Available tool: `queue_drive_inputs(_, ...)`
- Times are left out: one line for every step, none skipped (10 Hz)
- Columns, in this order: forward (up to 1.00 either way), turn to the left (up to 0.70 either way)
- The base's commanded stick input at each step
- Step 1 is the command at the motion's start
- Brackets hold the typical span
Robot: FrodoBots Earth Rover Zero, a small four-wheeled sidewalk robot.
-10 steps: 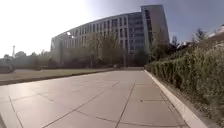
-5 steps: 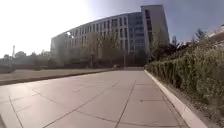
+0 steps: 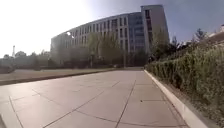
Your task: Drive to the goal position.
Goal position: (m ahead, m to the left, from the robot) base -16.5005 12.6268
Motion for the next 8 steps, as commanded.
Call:
queue_drive_inputs(0.04,0.0)
queue_drive_inputs(0.04,0.0)
queue_drive_inputs(0.04,0.0)
queue_drive_inputs(0.04,0.0)
queue_drive_inputs(0.04,0.0)
queue_drive_inputs(0.04,0.0)
queue_drive_inputs(0.04,0.0)
queue_drive_inputs(0.04,0.0)
